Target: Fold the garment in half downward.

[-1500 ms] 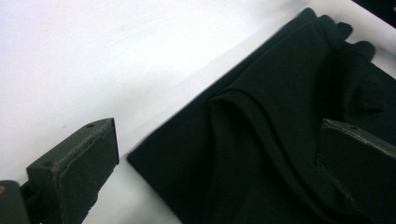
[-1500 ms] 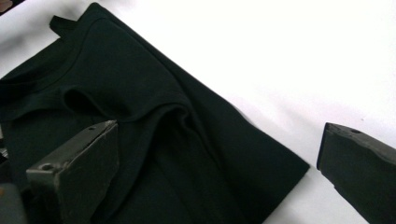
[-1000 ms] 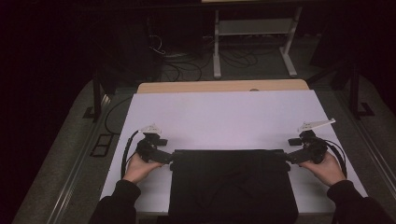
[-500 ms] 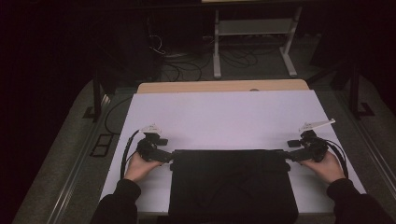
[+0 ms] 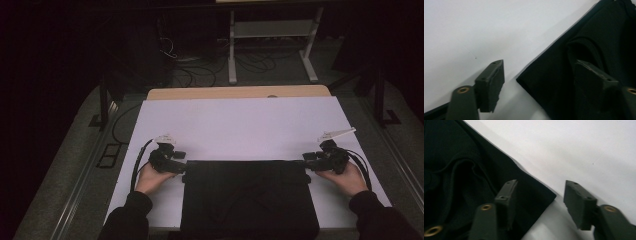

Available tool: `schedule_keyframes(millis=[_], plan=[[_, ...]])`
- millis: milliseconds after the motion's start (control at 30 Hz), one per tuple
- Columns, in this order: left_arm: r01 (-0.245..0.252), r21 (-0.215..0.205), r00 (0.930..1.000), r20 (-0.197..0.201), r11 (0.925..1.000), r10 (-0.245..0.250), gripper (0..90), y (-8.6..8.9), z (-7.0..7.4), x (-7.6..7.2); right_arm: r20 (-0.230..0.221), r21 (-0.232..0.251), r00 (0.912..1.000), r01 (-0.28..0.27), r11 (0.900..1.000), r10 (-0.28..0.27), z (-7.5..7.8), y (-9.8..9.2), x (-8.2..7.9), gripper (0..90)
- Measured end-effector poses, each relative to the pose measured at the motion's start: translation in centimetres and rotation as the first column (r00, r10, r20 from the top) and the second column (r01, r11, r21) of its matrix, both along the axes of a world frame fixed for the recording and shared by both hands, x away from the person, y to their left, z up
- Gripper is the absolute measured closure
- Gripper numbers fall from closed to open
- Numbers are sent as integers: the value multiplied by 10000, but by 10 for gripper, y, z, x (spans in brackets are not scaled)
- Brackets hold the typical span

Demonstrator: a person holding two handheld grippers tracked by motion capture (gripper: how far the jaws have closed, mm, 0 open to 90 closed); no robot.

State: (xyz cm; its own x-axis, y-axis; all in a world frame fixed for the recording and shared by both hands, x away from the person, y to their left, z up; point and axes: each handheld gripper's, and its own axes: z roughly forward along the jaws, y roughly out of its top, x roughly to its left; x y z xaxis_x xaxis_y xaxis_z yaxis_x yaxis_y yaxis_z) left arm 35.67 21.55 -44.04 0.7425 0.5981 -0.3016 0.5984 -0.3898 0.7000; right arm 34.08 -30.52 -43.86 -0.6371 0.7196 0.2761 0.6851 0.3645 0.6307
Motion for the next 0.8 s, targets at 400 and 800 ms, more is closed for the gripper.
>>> schedule_keyframes(millis=[400,800], plan=[[-161,206,9998,-65,9997,163,612,-4,-4,4,-27,-139,9996,277,9995,-278,-2,1,2,622],[-39,564,9999,-91,9984,44,869,-7,-1,3,-403,-213,9989,225,9995,-233,-4,3,2,866]])
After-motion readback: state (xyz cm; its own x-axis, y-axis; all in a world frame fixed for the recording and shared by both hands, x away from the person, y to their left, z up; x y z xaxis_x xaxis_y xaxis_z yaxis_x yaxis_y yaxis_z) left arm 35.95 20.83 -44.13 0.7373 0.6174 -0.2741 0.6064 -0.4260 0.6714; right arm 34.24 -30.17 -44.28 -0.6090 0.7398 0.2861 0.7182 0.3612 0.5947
